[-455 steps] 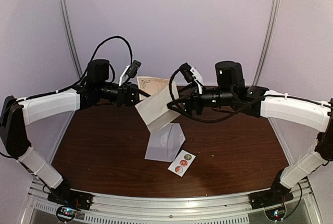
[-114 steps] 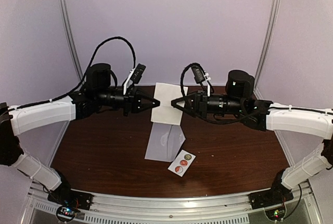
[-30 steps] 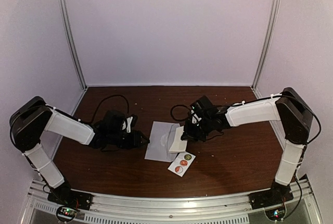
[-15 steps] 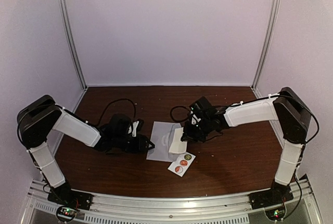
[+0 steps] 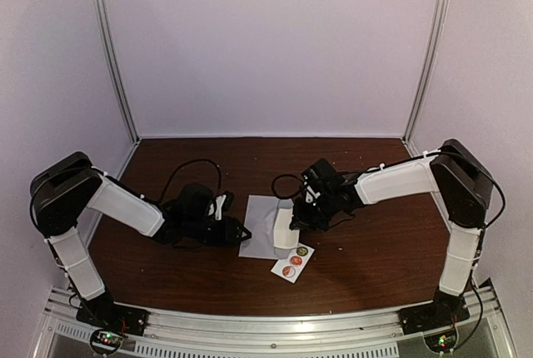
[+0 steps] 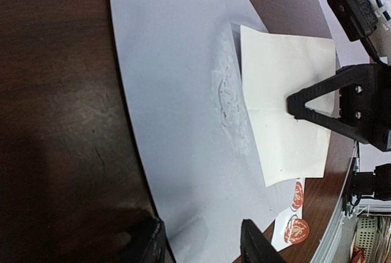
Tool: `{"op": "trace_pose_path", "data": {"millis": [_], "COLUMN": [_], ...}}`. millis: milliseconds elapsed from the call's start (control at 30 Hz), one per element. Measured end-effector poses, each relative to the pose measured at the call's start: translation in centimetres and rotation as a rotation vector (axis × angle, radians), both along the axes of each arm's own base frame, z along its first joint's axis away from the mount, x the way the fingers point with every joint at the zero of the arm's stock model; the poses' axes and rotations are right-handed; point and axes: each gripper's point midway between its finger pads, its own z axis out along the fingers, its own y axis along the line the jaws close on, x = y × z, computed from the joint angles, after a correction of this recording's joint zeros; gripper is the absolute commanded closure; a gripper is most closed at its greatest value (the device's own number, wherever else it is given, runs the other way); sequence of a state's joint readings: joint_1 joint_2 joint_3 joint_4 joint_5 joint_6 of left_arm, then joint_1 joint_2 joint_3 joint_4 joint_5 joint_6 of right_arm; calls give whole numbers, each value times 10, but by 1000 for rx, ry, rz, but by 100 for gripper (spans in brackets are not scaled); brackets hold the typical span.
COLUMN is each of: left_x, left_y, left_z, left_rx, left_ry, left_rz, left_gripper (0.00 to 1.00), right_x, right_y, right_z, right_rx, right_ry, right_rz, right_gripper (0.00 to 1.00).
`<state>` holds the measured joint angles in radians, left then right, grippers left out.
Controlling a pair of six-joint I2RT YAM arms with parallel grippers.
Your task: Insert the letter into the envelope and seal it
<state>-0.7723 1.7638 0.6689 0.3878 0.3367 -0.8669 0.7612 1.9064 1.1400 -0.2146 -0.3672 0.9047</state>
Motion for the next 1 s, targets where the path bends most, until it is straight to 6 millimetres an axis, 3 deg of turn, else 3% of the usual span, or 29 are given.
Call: {"op": "trace_pose_path", "data": {"millis": [400,1000], "left_x": [1,0], "left_y": [-2,-5], "left_z": [0,0], "left_rx": [-1,-1], "left_ry": [0,-1], "left_rz": [0,-8], "left_gripper": [58,59], "right_x": [-2,3], "right_y": [5,32], "right_z": [-12,-11], "right_rx": [5,54], "right_ry": [31,30], "right_rz": [17,76], "right_gripper": [100,100]}}
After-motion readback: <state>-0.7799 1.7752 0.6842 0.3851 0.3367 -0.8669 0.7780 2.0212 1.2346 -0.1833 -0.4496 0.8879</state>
